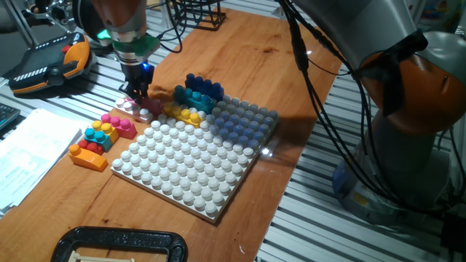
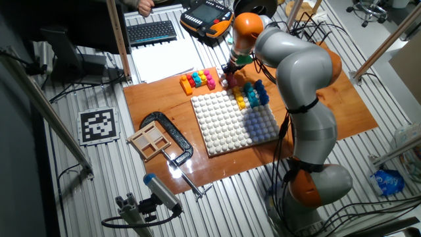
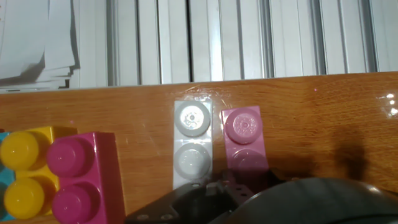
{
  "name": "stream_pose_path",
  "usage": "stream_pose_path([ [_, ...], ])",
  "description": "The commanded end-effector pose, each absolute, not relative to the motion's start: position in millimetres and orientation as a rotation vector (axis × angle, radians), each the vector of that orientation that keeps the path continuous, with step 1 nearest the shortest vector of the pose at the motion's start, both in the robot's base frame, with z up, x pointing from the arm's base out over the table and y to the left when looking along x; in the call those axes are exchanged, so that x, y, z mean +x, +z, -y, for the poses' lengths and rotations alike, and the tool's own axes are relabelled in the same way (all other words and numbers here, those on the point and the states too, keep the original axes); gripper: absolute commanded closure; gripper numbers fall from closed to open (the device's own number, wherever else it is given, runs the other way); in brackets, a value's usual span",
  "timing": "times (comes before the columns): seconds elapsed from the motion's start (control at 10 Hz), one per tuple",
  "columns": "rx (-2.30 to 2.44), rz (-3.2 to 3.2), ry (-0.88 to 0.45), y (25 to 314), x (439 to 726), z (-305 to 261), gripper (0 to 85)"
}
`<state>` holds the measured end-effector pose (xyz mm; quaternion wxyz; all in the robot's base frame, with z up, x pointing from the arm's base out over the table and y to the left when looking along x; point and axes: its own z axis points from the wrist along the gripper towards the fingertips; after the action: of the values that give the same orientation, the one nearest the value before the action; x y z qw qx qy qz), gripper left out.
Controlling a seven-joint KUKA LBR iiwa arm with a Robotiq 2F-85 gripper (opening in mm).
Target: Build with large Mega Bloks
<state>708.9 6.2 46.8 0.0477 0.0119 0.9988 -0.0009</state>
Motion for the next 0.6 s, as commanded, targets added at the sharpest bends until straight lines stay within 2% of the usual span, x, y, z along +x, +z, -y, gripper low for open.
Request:
stream_pose_path([
  [0.0, 0.036, -3.044, -0.002, 47, 709, -6, 51.0],
  [0.1, 0.027, -3.043, -0.008, 47, 709, -6, 51.0],
  [0.3, 0.001, -3.054, -0.002, 48, 709, -7, 85.0],
  [0.5, 0.012, -3.059, -0.039, 57, 709, -13, 85.0],
])
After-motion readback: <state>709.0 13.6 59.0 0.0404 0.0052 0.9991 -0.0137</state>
